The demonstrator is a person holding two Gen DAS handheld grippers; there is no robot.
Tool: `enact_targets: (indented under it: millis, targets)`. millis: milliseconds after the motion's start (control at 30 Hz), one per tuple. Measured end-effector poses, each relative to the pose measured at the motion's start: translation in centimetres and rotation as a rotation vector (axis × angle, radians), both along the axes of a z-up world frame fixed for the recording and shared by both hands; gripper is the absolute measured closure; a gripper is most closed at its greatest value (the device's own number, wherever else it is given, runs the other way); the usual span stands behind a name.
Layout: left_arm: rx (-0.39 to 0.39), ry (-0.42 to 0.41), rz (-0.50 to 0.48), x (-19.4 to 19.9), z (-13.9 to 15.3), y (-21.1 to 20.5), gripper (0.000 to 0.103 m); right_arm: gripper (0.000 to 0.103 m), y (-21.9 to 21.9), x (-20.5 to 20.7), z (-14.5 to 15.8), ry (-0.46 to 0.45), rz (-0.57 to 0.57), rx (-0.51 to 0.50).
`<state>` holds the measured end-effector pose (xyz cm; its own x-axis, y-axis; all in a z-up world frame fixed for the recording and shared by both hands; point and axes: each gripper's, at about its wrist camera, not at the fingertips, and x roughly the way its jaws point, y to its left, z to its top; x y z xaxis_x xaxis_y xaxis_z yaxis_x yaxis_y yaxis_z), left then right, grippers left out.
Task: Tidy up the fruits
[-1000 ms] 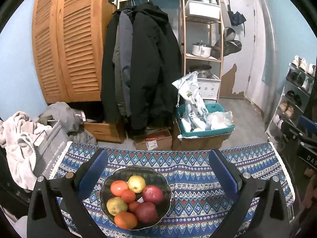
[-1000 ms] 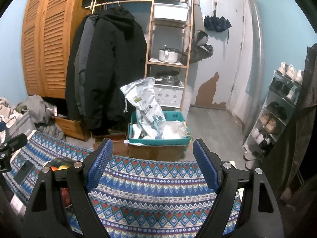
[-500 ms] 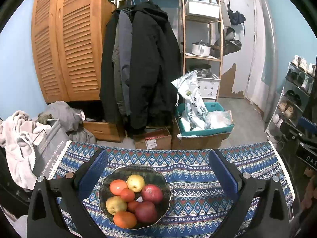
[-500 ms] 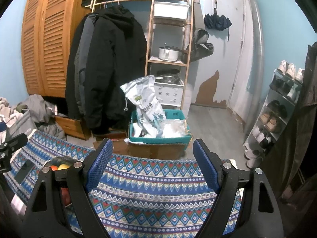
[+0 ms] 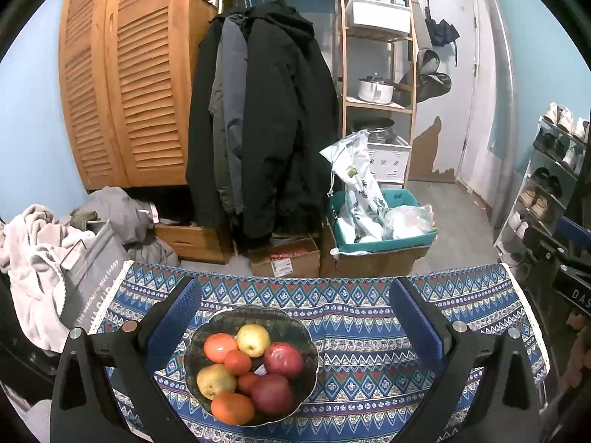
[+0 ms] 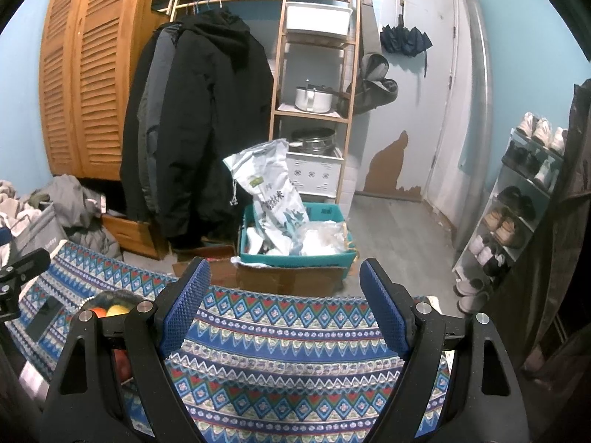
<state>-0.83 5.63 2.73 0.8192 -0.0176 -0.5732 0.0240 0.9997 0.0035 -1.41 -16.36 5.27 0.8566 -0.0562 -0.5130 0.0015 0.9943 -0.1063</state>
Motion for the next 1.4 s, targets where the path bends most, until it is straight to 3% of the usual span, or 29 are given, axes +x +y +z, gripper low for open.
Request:
enact_targets:
  millis: [400, 900, 1400]
  targets:
    - [0.003, -0.006, 0.0, 0.4, -0.2, -0.1, 0.001, 0.021, -0.3, 0.1, -0.2, 0.002, -0.009, -0.003]
    - [0.059, -0.07, 0.007, -0.4, 0.4, -1.3, 0.001, 0.021, -0.6, 0.5, -0.6, 0.014, -0.006, -0.008]
    - [0.041, -0.064, 0.032, -0.3, 0.3, -1.0, 0.001, 0.021, -0.9, 0.6, -0.7, 0.01, -0.014, -0.01]
